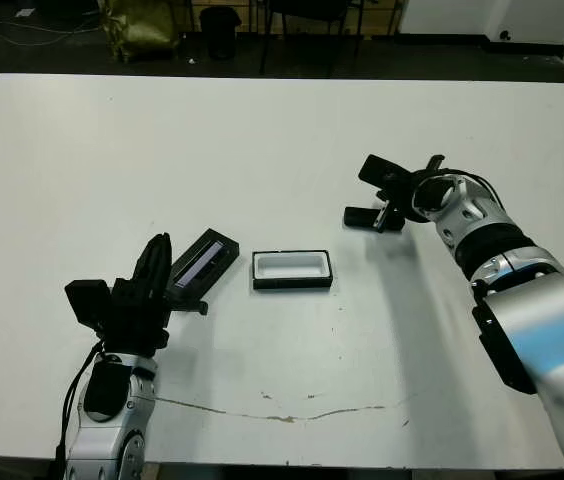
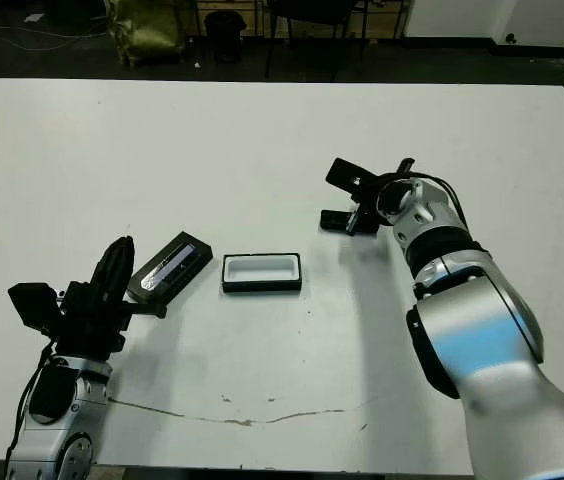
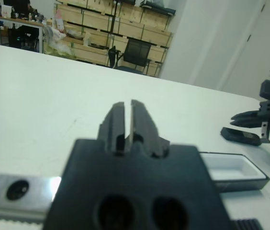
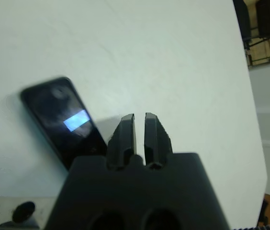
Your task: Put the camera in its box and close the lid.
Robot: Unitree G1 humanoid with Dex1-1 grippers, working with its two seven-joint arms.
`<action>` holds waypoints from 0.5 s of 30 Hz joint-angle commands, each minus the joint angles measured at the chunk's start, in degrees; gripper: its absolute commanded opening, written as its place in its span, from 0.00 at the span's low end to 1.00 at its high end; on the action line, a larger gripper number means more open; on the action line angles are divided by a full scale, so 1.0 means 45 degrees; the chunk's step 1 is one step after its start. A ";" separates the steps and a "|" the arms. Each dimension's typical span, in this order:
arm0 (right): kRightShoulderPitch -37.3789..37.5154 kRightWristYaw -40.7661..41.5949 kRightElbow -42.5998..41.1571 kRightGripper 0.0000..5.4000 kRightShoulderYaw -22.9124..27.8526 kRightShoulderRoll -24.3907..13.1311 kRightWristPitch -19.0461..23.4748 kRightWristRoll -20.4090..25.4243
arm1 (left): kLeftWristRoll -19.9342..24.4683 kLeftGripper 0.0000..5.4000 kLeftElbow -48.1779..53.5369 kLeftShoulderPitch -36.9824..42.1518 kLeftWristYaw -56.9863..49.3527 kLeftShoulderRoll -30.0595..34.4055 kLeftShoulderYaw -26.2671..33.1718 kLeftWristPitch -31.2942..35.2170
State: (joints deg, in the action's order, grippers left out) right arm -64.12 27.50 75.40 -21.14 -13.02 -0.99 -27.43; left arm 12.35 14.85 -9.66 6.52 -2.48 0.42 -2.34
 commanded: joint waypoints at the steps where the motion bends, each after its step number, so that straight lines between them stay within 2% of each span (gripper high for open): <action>1: 0.0300 0.0192 0.0166 0.00 0.0066 0.0108 0.0252 0.0089 | 0.0031 0.00 -0.0165 -0.0256 -0.0006 -0.0016 -0.0003 0.0062; 6: 0.0387 -0.0050 0.0127 0.00 -0.0220 0.0145 0.0091 -0.0179 | 0.0188 0.00 -0.0439 -0.0238 0.0310 0.0032 0.0039 -0.0326; 9: 0.0408 -0.0070 0.0128 0.00 -0.0324 0.0183 0.0079 -0.0294 | 0.0382 0.00 -0.0993 -0.0123 0.0787 0.0087 0.0130 -0.1069; 15: 0.0496 0.0104 0.0136 0.00 -0.0155 0.0212 0.0215 -0.0096 | 0.0265 0.00 -0.0441 -0.0339 0.0263 -0.0049 0.0033 -0.0342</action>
State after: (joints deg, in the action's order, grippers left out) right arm -63.57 27.29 75.39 -21.86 -12.52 -0.75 -28.05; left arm 13.59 12.89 -10.09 8.15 -2.63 0.53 -5.17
